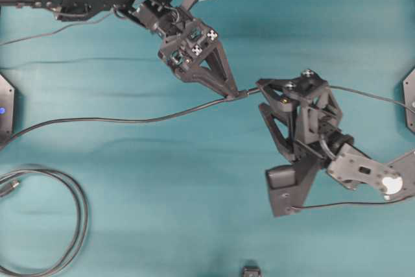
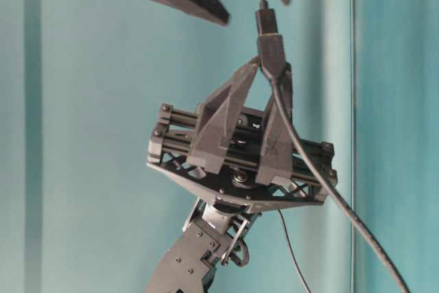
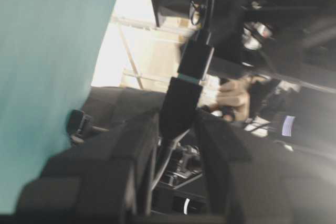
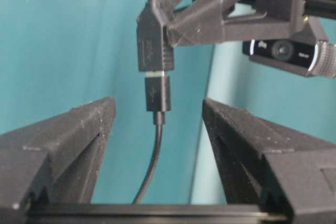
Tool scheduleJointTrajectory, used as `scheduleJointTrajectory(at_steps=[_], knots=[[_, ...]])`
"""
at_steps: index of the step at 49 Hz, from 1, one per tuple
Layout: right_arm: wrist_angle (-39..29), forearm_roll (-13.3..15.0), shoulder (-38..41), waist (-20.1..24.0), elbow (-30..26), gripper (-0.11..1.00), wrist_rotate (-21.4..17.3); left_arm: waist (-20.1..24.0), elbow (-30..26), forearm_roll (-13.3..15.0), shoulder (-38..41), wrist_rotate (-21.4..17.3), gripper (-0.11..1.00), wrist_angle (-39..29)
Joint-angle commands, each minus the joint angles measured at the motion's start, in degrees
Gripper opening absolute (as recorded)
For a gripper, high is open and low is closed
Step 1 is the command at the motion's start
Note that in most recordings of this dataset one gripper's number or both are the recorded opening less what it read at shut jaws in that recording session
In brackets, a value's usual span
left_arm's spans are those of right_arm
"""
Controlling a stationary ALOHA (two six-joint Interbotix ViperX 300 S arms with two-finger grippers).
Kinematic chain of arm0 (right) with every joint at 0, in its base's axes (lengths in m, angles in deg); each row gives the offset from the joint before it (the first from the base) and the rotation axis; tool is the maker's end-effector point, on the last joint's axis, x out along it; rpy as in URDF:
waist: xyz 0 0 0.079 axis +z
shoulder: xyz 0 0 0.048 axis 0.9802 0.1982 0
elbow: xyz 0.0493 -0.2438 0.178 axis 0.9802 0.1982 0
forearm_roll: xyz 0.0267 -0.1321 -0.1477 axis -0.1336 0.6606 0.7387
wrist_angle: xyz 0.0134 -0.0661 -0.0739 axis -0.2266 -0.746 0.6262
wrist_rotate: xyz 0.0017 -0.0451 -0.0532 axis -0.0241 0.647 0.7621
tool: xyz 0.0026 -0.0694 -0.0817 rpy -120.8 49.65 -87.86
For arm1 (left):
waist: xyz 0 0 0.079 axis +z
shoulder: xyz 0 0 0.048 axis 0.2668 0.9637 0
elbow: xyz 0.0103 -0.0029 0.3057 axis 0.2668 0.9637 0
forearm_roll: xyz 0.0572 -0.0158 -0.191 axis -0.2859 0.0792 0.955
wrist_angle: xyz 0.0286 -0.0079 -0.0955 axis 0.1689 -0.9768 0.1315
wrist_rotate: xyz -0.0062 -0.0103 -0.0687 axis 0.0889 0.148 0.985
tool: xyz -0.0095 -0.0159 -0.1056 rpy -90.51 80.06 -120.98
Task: Insert the USB using both arms.
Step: 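Open the right gripper and pull it away from the joined connectors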
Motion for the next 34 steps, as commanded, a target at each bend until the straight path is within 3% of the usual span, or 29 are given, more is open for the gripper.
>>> scheduleJointTrajectory(at_steps=[1, 9, 18, 28, 34], knots=[[0.09, -0.18, -4.48, 0.44, -0.7, 0.74, -1.14, -0.44, -0.88, -2.29, -2.81, 0.53, 0.26, 1.41], [0.0, -1.67, -11.51, 0.44, -0.97, 0.74, -2.9, -2.29, -2.02, -12.57, -4.31, 0.53, 0.26, 7.73], [-1.58, -4.66, -17.84, 0.35, -1.58, 0.74, -6.94, -5.63, -2.11, -26.46, -5.27, 0.53, 0.26, 15.03], [-3.69, -4.83, -24.26, -0.26, -0.7, 0.74, -21.18, -10.99, -2.9, -44.12, -5.36, 0.62, 0.26, 23.2], [-3.78, -4.83, -27.16, -0.7, 1.32, 0.74, -30.59, -12.57, -2.55, -50.1, -5.19, 0.62, 0.26, 27.69]])
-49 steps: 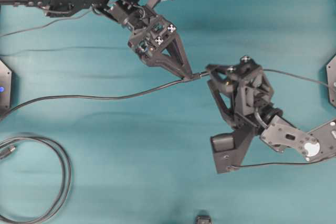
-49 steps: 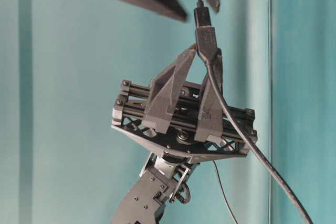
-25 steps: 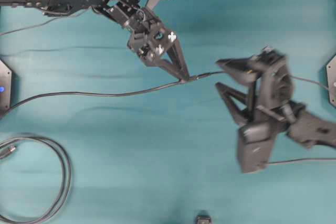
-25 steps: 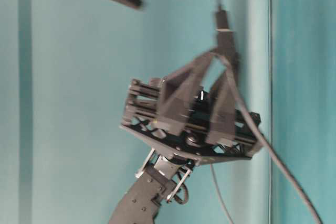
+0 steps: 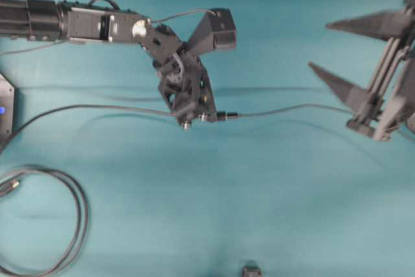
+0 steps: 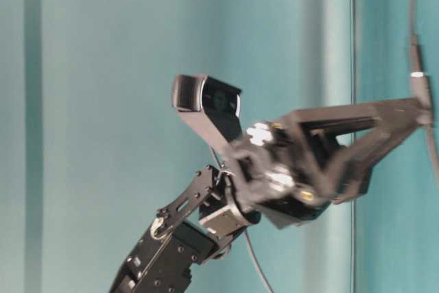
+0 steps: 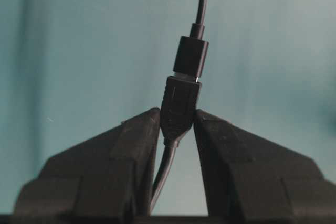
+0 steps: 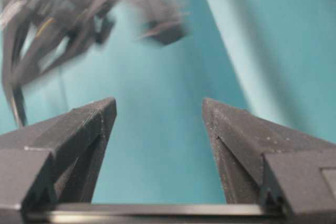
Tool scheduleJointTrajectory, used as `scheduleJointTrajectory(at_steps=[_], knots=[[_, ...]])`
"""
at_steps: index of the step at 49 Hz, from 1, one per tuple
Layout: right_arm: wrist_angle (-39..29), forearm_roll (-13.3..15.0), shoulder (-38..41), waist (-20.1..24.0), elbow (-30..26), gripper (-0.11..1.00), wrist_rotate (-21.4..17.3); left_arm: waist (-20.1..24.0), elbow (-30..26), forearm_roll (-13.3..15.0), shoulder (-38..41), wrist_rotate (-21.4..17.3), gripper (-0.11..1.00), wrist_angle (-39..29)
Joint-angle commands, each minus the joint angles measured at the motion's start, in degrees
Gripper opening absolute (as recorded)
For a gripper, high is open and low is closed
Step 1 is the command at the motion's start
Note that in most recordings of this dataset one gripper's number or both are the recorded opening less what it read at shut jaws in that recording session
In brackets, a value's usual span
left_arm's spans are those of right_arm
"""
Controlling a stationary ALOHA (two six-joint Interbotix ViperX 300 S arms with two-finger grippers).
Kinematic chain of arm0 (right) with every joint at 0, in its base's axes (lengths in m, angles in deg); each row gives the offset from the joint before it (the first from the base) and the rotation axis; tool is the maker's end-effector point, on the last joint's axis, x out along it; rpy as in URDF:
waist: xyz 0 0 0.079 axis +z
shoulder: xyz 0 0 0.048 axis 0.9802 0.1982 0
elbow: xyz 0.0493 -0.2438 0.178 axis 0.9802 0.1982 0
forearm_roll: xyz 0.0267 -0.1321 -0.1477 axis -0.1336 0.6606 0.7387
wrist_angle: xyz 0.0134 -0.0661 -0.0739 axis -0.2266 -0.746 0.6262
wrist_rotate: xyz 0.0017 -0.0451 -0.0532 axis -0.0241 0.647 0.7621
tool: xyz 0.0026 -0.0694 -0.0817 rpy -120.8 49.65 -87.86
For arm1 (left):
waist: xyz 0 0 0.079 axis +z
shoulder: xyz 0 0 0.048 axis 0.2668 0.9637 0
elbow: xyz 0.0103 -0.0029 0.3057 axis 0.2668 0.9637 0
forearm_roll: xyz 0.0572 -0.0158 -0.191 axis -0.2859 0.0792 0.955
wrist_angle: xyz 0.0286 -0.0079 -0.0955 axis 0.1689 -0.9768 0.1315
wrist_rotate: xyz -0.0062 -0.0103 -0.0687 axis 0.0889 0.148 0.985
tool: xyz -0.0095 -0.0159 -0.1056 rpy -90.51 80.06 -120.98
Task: Insert the USB using both arms.
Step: 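Open the right gripper and pull it away from the joined connectors, then lower the joined cable to the table with the left gripper and release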
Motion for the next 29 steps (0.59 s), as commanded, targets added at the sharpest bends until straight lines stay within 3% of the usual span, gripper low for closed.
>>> scheduleJointTrajectory(at_steps=[1, 6, 17, 21, 29], knots=[[-0.09, 0.18, -2.02, -0.18, 0.7, 0.74, -4.22, -0.7, -1.05, -3.96, -2.11, 0.62, 0.26, 3.16], [-0.18, 0.18, -2.72, -0.26, 2.72, 0.74, -7.38, -1.05, -0.09, -8.88, -1.05, 0.62, 0.26, 5.98], [-1.05, 0.18, -2.72, -0.44, 3.43, 0.74, -7.38, -2.81, 0.09, -21.71, 1.58, 0.62, 0.26, 7.29], [-1.49, 0.18, -3.08, -0.53, 3.52, 0.74, -7.38, -3.08, -0.18, -24.43, 2.72, 0.62, 0.26, 7.29], [-1.41, 0.18, -3.43, -0.53, 4.04, 0.74, -7.38, -3.16, -1.41, -25.14, 3.34, 0.62, 0.29, 7.29]])
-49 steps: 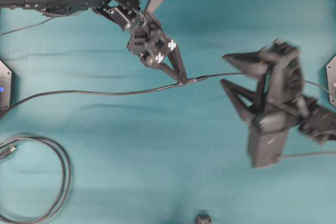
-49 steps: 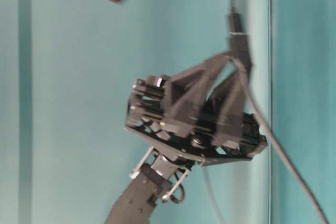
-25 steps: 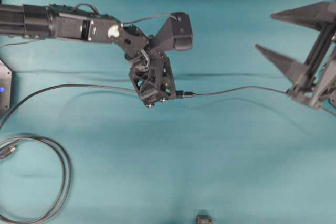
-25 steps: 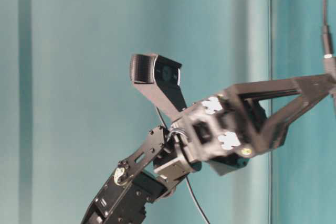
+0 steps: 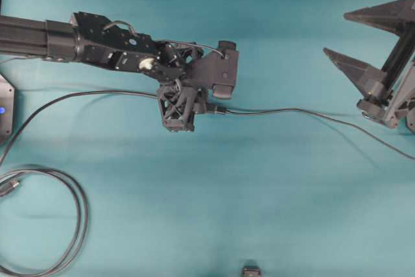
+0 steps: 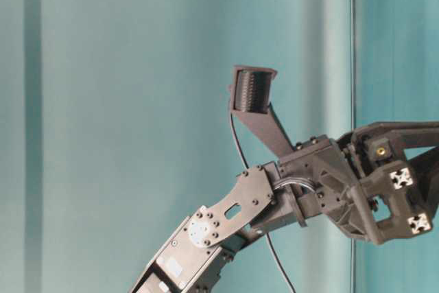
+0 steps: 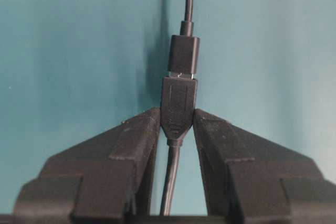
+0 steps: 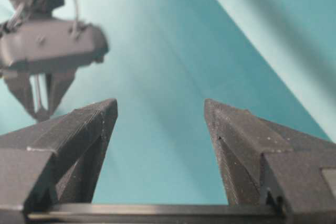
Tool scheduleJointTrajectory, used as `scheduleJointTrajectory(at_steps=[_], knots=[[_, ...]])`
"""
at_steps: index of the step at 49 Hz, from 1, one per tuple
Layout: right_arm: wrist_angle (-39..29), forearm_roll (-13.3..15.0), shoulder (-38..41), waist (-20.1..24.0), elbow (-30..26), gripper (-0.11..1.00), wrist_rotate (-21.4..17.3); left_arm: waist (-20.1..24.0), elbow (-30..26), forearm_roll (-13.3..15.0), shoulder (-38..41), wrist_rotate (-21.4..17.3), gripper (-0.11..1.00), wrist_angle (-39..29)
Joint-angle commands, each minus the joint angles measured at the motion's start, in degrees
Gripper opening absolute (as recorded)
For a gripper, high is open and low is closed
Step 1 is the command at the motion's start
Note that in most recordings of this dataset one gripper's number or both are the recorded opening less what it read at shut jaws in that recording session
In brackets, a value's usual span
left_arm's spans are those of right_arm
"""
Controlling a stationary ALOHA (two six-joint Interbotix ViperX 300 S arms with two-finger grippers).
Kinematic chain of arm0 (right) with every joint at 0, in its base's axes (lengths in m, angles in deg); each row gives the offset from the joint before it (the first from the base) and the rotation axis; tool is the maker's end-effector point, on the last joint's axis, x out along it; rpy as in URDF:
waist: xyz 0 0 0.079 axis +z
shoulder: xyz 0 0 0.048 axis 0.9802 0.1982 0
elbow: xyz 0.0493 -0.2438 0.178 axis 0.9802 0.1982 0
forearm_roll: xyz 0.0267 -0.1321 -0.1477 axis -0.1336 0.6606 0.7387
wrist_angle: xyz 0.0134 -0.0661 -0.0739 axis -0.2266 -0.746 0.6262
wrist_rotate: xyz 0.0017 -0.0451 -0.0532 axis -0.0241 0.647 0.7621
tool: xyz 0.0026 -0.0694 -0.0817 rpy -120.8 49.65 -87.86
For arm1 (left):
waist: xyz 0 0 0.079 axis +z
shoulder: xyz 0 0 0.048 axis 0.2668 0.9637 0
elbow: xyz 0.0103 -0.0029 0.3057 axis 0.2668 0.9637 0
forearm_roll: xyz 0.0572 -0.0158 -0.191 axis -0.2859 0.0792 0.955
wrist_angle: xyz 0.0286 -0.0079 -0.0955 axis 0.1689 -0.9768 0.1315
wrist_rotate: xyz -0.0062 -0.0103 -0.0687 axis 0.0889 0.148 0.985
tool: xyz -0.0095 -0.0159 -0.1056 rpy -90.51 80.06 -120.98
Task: Insert the USB using both arms.
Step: 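Lower the joined cable to the table with the left gripper and release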
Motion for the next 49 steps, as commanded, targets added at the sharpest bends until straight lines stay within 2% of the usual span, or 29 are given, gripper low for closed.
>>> scheduleJointTrajectory(at_steps=[1, 4, 12, 14, 23, 32, 42, 49], knots=[[-0.18, 0.18, -0.35, -0.09, -0.62, 0.74, -0.09, -0.26, -1.85, -0.26, -0.97, 0.62, 0.3, 0.35], [-0.18, 0.18, -0.35, -0.18, -0.44, 0.74, -0.09, -0.26, -2.11, -0.35, -1.14, 0.62, 0.37, 0.35], [-0.18, 0.18, -1.14, -0.18, 0.0, 0.74, -0.18, -0.44, -2.81, -0.35, -1.93, 0.79, 0.71, 0.35], [-0.26, 0.18, -1.49, -0.09, 0.09, 0.74, -0.18, -0.53, -3.08, -0.26, -2.2, 1.23, 0.75, 0.35], [0.88, 0.18, -4.48, -0.09, 1.32, 0.74, -0.7, -0.53, -2.9, -0.26, -6.77, 6.24, 0.75, -1.14], [8.26, 0.18, -8.79, -0.09, 5.71, 0.74, -1.58, -0.79, 1.58, -0.18, -14.85, 10.37, 0.75, 1.49], [18.81, 0.18, -15.38, -1.14, 13.01, 0.74, -5.63, -2.99, 6.59, -0.18, -23.55, 9.76, 0.75, 14.06], [22.59, 0.18, -21.97, -1.93, 18.54, 0.74, -6.24, -5.89, 11.95, -0.18, -29.62, 9.76, 0.74, 26.98]])
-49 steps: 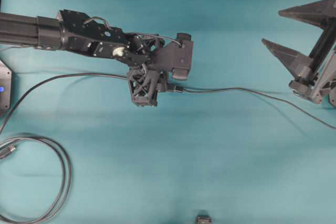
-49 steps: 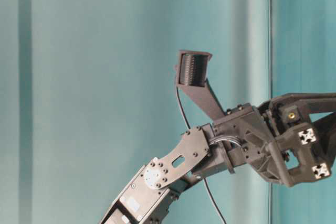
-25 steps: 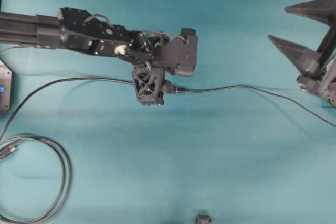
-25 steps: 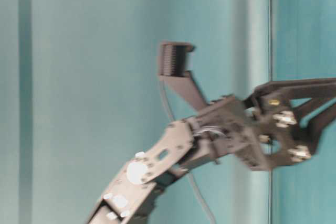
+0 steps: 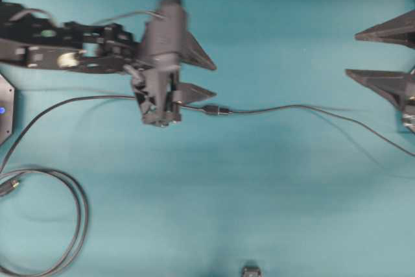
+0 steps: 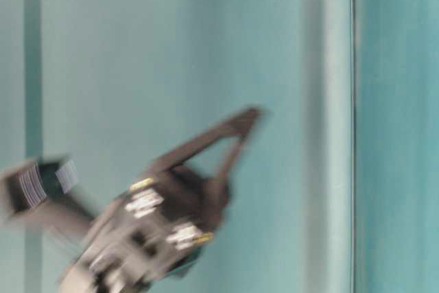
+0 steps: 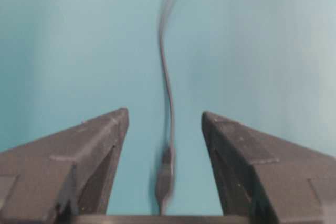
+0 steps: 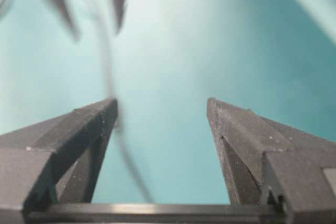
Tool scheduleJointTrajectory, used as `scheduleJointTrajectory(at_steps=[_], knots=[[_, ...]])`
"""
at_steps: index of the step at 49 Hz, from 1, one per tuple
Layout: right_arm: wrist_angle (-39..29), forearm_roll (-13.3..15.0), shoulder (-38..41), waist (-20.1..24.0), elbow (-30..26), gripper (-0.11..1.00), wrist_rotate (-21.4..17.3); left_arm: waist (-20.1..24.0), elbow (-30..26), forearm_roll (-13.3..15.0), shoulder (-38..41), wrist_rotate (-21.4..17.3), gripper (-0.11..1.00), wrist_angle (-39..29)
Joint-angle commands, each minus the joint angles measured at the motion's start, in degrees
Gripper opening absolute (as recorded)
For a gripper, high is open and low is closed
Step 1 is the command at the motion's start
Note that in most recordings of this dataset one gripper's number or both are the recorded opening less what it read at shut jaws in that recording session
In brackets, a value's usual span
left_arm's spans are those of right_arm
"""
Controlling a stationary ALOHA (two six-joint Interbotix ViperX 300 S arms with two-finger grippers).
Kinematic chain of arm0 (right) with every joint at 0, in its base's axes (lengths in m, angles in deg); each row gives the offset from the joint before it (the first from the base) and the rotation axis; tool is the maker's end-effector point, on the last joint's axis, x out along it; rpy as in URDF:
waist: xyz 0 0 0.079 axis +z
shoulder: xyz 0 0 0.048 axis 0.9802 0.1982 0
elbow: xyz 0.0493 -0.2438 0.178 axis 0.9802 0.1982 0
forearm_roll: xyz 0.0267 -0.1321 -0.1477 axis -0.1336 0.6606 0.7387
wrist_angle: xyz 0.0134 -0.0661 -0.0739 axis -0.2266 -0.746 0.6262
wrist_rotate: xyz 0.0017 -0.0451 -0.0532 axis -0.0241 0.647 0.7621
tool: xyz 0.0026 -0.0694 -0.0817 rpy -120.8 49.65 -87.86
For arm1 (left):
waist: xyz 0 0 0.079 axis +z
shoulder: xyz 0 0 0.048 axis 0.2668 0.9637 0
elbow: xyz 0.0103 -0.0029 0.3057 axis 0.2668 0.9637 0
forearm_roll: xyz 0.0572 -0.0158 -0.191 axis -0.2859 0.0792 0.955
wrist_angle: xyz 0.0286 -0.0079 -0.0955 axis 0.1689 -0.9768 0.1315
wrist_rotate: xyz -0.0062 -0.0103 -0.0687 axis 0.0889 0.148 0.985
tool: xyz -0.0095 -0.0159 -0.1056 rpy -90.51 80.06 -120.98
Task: Insert the USB using both arms.
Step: 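Lower the joined cable to the table with the left gripper and release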
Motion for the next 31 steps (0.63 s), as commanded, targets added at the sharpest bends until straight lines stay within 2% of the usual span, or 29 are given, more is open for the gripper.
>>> scheduleJointTrajectory(at_steps=[1, 7, 11, 24, 31], knots=[[1.49, 0.18, -3.78, -0.44, 2.02, 0.74, 0.0, -2.11, 2.2, -0.09, -4.75, 0.18, 0.74, 7.82], [1.58, 0.79, -9.4, -0.44, 4.83, 0.74, 0.18, -5.45, 8.0, -0.09, -9.58, 0.26, 0.75, 21.18], [1.58, 1.58, -11.25, -0.44, 5.63, 0.74, 0.26, -7.56, 10.99, 0.26, -12.22, 0.35, 0.77, 27.51], [-0.7, 1.67, -11.78, -1.14, 7.65, 0.82, 0.26, -9.93, 16.7, 0.88, -18.19, 0.26, 0.9, 26.89], [-0.97, 1.67, -11.87, -1.32, 8.88, 0.83, -0.18, -9.93, 23.03, 0.79, -25.84, 0.26, 0.9, 32.7]])
